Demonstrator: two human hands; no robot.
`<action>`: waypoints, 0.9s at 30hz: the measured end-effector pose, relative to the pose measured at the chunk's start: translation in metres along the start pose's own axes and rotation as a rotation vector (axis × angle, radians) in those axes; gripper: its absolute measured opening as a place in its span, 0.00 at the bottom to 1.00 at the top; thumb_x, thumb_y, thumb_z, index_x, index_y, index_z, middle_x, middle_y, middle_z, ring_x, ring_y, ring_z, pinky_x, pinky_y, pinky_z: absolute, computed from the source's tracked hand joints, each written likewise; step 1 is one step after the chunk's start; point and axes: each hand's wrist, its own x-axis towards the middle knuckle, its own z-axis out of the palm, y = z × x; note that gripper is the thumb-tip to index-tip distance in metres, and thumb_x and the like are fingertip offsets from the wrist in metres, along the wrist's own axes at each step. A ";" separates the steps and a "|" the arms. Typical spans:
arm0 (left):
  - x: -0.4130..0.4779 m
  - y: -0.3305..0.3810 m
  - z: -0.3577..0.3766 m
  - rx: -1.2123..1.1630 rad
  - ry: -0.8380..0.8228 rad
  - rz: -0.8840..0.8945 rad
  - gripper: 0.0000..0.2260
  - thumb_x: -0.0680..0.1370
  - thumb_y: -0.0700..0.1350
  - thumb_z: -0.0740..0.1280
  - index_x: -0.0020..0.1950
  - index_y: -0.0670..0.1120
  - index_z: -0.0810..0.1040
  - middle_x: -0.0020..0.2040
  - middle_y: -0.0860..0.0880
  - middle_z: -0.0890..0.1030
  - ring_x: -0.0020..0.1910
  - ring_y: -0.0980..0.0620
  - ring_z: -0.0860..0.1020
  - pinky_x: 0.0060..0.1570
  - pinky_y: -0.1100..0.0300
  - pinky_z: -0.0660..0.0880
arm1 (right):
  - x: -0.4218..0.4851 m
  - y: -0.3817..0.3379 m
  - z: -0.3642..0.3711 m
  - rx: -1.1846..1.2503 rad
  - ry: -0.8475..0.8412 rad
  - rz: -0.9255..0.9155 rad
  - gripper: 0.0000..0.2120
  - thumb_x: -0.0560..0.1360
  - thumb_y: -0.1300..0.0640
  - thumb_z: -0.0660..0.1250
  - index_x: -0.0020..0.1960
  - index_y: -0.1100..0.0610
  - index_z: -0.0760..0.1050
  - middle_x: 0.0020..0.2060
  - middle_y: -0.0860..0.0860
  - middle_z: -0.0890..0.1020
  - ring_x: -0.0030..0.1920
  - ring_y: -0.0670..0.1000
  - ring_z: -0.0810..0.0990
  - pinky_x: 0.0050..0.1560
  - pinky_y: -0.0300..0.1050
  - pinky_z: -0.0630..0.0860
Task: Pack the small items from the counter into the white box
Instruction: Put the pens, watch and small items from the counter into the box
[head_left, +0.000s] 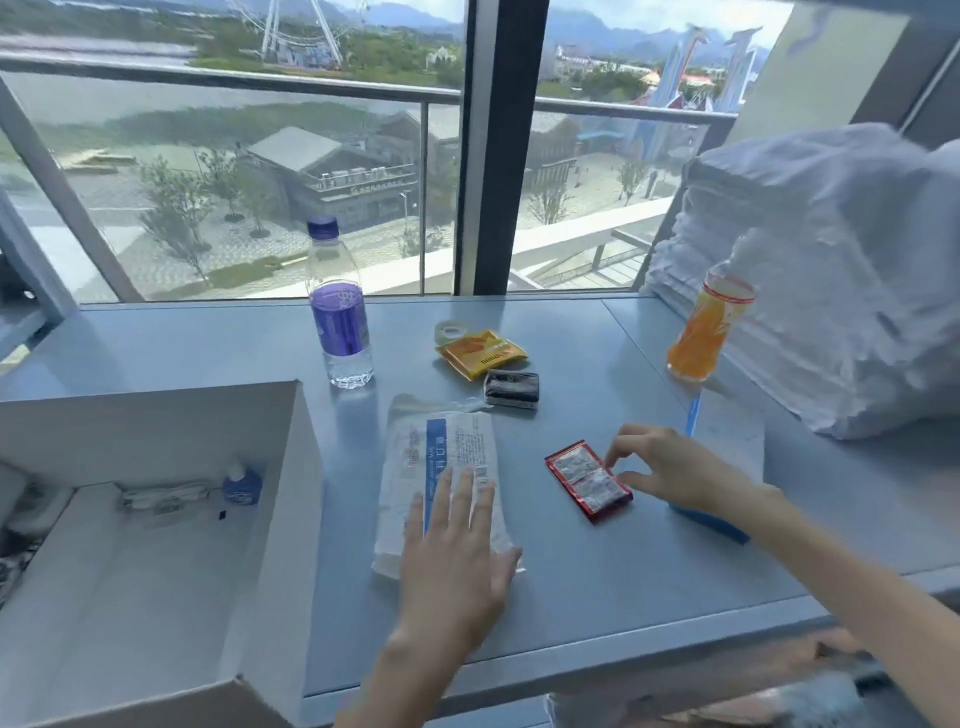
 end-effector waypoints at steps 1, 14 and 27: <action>0.006 -0.002 0.012 0.029 -0.012 -0.019 0.30 0.75 0.61 0.49 0.75 0.50 0.59 0.76 0.48 0.53 0.75 0.47 0.54 0.69 0.48 0.46 | -0.002 0.005 0.003 0.008 -0.015 -0.004 0.06 0.73 0.56 0.67 0.50 0.50 0.77 0.50 0.44 0.75 0.51 0.51 0.77 0.53 0.50 0.73; 0.021 0.003 0.048 -0.062 0.023 -0.212 0.31 0.71 0.61 0.53 0.67 0.47 0.74 0.69 0.45 0.71 0.69 0.47 0.62 0.67 0.48 0.51 | 0.007 0.019 0.041 -0.228 0.136 -0.428 0.12 0.65 0.54 0.69 0.48 0.52 0.80 0.46 0.47 0.84 0.42 0.49 0.83 0.30 0.39 0.78; 0.006 0.023 -0.067 -0.530 0.457 -0.059 0.28 0.74 0.51 0.69 0.72 0.49 0.65 0.68 0.52 0.72 0.64 0.54 0.71 0.61 0.63 0.67 | 0.008 -0.071 -0.060 0.717 0.207 -0.477 0.16 0.73 0.73 0.63 0.44 0.52 0.78 0.35 0.39 0.83 0.37 0.40 0.81 0.38 0.33 0.78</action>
